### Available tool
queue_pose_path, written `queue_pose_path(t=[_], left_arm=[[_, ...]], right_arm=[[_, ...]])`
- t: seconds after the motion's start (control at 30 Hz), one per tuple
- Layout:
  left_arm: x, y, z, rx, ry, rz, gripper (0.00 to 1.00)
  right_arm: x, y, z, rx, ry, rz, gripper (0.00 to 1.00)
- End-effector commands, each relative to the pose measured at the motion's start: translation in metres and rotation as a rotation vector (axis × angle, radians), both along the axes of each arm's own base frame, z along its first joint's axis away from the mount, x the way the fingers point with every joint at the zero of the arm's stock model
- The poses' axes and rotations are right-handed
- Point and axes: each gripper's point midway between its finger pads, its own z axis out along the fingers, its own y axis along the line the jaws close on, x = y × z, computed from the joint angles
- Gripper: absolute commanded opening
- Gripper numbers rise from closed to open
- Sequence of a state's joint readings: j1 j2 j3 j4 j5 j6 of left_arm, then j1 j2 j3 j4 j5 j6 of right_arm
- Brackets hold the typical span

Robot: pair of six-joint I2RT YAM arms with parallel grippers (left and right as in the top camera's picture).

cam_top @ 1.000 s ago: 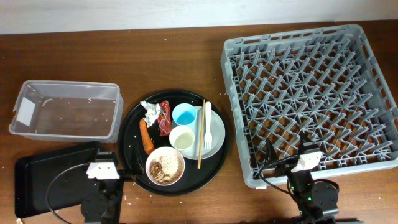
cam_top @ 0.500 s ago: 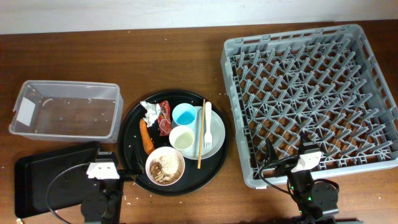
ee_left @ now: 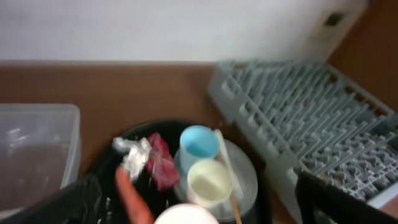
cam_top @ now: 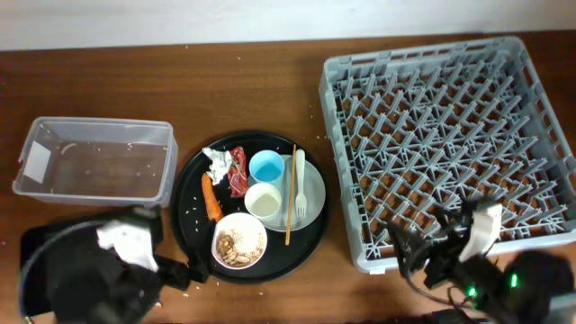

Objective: Sort waste into correct bins and load items into the dishwasher rack
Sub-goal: 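Grasp the white cup on the tray with the left gripper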

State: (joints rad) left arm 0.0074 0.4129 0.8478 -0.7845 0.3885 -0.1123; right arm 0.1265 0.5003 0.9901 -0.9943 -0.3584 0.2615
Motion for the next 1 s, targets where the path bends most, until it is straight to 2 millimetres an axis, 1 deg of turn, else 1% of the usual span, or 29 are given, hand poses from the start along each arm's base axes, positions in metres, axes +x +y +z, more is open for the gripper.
queue_pose_path(t=[0.0, 0.03, 0.07, 0.1, 0.13, 0.17, 0.2, 0.23, 0.27, 0.3, 0.33, 0.37, 0.4, 0.43, 0.47, 0.5, 0.53, 0.57, 0.6, 0.63, 0.7, 0.73, 0.77, 0.8, 0.83, 0.87, 0.9, 0.93, 0.97], left_arm=[[0.024, -0.007, 0.036, -0.006, 0.072, -0.049, 0.99], [0.03, -0.017, 0.035, -0.031, 0.101, -0.106, 0.99], [0.034, -0.018, 0.03, -0.038, 0.128, -0.115, 0.99], [0.038, -0.018, 0.025, -0.039, 0.152, -0.114, 0.99], [0.043, -0.016, 0.005, -0.037, 0.244, -0.098, 0.99], [0.044, -0.013, -0.009, -0.03, 0.309, -0.08, 0.99], [0.047, -0.003, -0.042, 0.017, 0.457, -0.023, 0.99], [0.05, -0.008, -0.072, 0.064, 0.587, -0.034, 0.96], [0.055, -0.025, -0.092, 0.092, 0.669, -0.097, 0.91], [0.062, -0.039, -0.12, 0.18, 0.751, -0.127, 0.8], [0.066, -0.048, -0.142, 0.259, 0.804, -0.144, 0.78], [0.074, -0.065, -0.18, 0.363, 0.881, -0.166, 0.7], [0.079, -0.077, -0.2, 0.388, 0.913, -0.188, 0.69], [0.084, -0.085, -0.218, 0.406, 0.933, -0.206, 0.64], [0.092, -0.09, -0.231, 0.405, 0.938, -0.205, 0.61], [0.1, -0.092, -0.243, 0.407, 0.939, -0.194, 0.48], [0.102, -0.09, -0.248, 0.41, 0.951, -0.171, 0.3], [0.103, -0.089, -0.248, 0.419, 0.948, -0.162, 0.09], [0.105, -0.089, -0.245, 0.416, 0.941, -0.162, 0.02], [0.105, -0.09, -0.234, 0.415, 0.938, -0.162, 0.01], [0.109, -0.09, -0.197, 0.409, 0.902, -0.157, 0.01], [0.108, -0.089, -0.183, 0.405, 0.891, -0.157, 0.01], [0.104, -0.089, -0.158, 0.392, 0.869, -0.16, 0.01], [0.1, -0.093, -0.137, 0.357, 0.84, -0.183, 0.01], [0.095, -0.105, -0.108, 0.278, 0.782, -0.244, 0.01], [0.085, -0.12, -0.077, 0.201, 0.707, -0.341, 0.01], [0.079, -0.125, -0.057, 0.157, 0.654, -0.379, 0.01], [0.068, -0.138, -0.037, 0.101, 0.591, -0.481, 0.0], [0.059, -0.145, -0.019, 0.053, 0.541, -0.54, 0.0]], right_arm=[[0.022, 0.003, 0.025, -0.096, 0.098, 0.057, 0.99], [0.035, 0.005, 0.021, -0.1, 0.175, 0.061, 0.99], [0.041, 0.009, 0.014, -0.095, 0.223, 0.078, 0.99], [0.047, 0.013, 0.002, -0.087, 0.289, 0.095, 0.99], [0.05, 0.015, -0.009, -0.083, 0.351, 0.106, 0.99], [0.051, 0.015, -0.015, -0.086, 0.381, 0.106, 0.99], [0.054, 0.017, -0.022, -0.08, 0.42, 0.112, 0.99], [0.053, 0.021, -0.022, -0.061, 0.432, 0.133, 0.94], [0.052, 0.023, -0.021, -0.053, 0.43, 0.141, 0.92], [0.048, 0.022, -0.018, -0.052, 0.417, 0.14, 0.93], [0.042, 0.021, -0.012, -0.049, 0.394, 0.137, 0.93], [0.03, 0.02, -0.003, -0.044, 0.352, 0.135, 0.93], [0.022, 0.019, 0.0, -0.043, 0.341, 0.135, 0.93], [0.013, 0.018, 0.002, -0.04, 0.339, 0.133, 0.93], [0.009, 0.017, 0.002, -0.04, 0.341, 0.133, 0.93], [0.005, 0.017, 0.0, -0.041, 0.351, 0.133, 0.93], [0.003, 0.017, -0.002, -0.042, 0.366, 0.133, 0.93], [0.001, 0.016, -0.003, -0.043, 0.374, 0.133, 0.93], [0.001, 0.016, -0.003, -0.043, 0.374, 0.133, 0.93], [0.001, 0.016, -0.003, -0.043, 0.373, 0.133, 0.93], [0.001, 0.016, -0.003, -0.043, 0.373, 0.133, 0.93], [0.001, 0.016, -0.003, -0.042, 0.374, 0.133, 0.93], [0.001, 0.016, -0.003, -0.042, 0.374, 0.133, 0.93], [0.002, 0.016, -0.003, -0.043, 0.373, 0.133, 0.93], [0.002, 0.017, -0.002, -0.042, 0.368, 0.134, 0.93], [0.003, 0.017, 0.0, -0.039, 0.36, 0.137, 0.92], [0.004, 0.022, 0.003, -0.023, 0.343, 0.16, 0.9], [0.005, 0.03, 0.011, 0.001, 0.308, 0.214, 0.89], [0.004, 0.038, 0.018, 0.026, 0.275, 0.265, 0.87]])
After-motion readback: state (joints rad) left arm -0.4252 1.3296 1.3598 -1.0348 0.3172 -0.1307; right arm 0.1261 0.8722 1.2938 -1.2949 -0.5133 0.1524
